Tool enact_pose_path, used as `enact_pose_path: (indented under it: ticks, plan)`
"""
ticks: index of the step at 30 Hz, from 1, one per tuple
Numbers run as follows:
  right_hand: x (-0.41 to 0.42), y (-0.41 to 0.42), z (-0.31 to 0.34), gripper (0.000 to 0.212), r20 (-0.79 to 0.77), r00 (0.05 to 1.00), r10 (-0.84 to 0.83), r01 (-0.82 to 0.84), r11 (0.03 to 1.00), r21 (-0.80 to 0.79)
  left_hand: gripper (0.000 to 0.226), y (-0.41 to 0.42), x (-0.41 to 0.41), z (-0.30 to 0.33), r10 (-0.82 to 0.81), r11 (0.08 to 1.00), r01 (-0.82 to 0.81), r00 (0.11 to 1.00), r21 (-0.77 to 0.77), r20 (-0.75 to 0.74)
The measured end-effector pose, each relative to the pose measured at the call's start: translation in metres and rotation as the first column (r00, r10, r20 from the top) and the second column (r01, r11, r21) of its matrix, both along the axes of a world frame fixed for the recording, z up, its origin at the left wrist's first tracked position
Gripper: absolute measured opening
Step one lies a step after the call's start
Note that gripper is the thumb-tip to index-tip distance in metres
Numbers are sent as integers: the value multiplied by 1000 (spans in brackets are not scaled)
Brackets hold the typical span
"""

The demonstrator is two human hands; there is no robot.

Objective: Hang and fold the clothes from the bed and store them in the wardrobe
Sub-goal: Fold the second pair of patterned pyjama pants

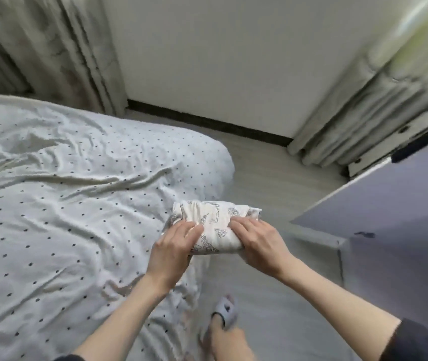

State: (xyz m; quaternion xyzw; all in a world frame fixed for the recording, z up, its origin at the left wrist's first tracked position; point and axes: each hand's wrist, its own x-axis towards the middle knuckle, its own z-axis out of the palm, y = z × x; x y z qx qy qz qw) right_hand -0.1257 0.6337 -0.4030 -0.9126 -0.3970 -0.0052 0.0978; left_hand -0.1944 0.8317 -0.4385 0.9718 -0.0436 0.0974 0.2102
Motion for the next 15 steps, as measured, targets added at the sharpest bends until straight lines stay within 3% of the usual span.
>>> enact_pose_path:
  ticks: [7, 9, 11, 15]
  plan:
    - [13, -188, 48, 40, 180, 893, -412, 407, 911, 69, 55, -177, 103, 50, -443, 891, 451, 888, -44, 125]
    - [9, -242, 63, 31, 265, 843, -469, 474, 879, 47, 53, -234, 119, 66, -527, 839, 540, 836, -61, 151]
    - [11, -271, 76, 39, 328, 805, -495, 511, 859, 42, 52, -265, 129, 77, -566, 813, 579, 811, -64, 152]
    - [-1, -359, 131, 39, 451, 643, -619, 664, 744, 73, 51, -368, 160, 132, -712, 670, 741, 659, -46, 242]
